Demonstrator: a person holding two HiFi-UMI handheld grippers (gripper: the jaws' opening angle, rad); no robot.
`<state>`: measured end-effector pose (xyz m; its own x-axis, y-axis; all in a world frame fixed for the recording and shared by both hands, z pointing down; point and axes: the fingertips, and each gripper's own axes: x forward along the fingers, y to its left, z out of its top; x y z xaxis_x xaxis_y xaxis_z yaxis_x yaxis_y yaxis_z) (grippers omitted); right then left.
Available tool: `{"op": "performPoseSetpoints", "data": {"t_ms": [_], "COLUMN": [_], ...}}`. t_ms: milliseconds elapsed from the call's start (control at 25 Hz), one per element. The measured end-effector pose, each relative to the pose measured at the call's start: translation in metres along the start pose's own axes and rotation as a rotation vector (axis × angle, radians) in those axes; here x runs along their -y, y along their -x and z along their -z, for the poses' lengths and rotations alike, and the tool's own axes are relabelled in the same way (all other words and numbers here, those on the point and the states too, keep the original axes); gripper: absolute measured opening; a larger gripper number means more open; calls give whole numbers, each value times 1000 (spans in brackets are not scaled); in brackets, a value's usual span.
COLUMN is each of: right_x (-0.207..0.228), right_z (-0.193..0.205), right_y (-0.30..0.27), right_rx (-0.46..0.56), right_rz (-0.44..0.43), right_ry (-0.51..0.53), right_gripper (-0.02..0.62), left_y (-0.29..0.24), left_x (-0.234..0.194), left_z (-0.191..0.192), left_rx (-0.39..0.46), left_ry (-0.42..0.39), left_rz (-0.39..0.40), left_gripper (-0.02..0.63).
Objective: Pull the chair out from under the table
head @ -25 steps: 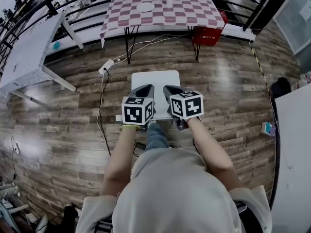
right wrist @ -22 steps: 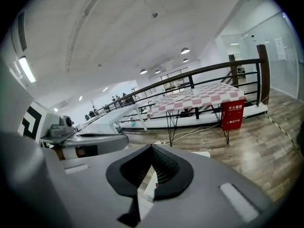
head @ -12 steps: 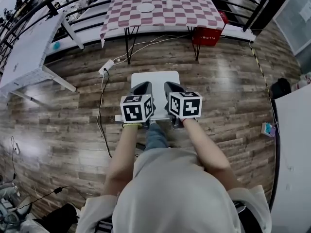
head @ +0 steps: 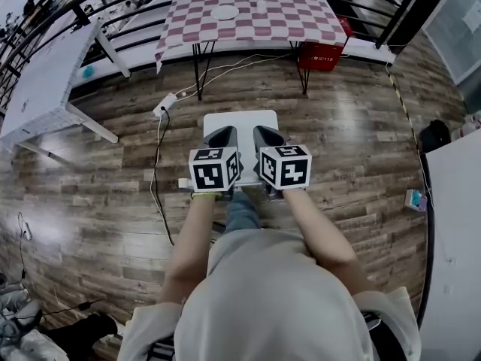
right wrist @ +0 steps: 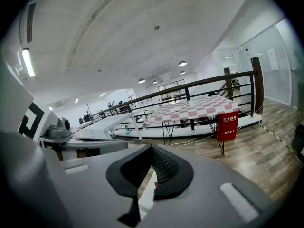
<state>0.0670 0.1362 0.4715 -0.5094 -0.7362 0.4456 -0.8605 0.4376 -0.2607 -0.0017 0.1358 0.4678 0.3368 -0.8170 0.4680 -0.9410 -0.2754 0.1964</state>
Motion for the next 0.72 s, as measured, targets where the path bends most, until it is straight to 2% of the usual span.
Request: {"op": "performPoseSetpoints", "data": {"t_ms": [720], "right_x": [7], "right_z": [-4], "right_y": [6], "right_rx": [9], "right_rz": [23], "right_ry": [25], "right_gripper": [-3], "left_y": [-1], "left_x": [13], "left_z": [-9], "left_rx": [15], "left_ry": [-43], "left_rz": [10], "left_gripper": [11]}}
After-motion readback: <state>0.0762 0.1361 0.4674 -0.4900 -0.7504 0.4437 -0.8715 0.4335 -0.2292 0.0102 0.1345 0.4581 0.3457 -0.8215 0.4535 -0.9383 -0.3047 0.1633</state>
